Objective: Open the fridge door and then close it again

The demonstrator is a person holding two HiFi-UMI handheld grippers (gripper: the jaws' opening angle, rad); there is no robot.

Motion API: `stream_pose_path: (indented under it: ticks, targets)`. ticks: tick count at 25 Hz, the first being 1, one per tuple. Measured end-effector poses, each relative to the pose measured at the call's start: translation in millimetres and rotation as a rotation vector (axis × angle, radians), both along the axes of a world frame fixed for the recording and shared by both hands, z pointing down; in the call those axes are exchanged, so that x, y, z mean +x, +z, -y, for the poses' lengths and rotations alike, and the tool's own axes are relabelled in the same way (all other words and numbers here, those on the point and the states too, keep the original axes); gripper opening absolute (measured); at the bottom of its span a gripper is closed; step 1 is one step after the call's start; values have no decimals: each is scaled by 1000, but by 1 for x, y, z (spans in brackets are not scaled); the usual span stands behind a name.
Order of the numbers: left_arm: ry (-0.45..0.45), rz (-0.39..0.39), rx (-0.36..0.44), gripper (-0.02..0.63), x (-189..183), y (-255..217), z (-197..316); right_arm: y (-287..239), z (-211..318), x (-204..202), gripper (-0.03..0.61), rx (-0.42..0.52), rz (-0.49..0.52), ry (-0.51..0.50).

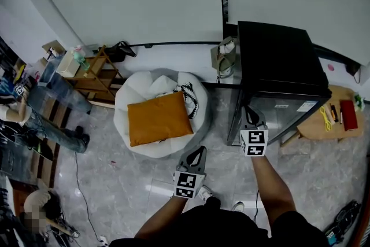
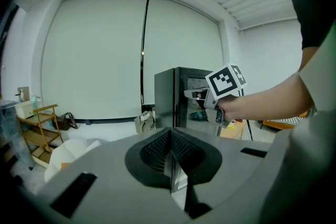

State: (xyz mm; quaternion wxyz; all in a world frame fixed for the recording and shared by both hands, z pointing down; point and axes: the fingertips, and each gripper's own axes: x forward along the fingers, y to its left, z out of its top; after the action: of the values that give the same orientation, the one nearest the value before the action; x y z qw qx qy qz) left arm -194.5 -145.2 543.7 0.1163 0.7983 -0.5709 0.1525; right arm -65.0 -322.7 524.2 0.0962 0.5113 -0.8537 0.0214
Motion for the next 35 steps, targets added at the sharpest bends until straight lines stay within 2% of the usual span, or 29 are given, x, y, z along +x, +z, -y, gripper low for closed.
stream_pose_path:
  ticks: [10, 15, 18, 24, 29, 35]
  targets:
    - [-7, -4, 3, 21, 1, -1, 5, 1, 2, -1, 18, -6, -13, 14]
    - [-4, -4, 11, 21, 10, -5, 4, -14, -5, 6, 18, 12, 63, 0]
    - [-3, -2, 14, 21, 15, -8, 2, -23, -17, 10, 18, 26, 69, -18]
    - [1, -11, 44, 21, 37, -19, -2, -34, -56, 25, 18, 42, 53, -67]
    - [14, -43, 83, 21, 67, -30, -10, -43, -106, 57, 18, 48, 19, -94]
    - [43, -72, 123, 21, 99, -42, -26, -75, -167, 79, 18, 90, 27, -129]
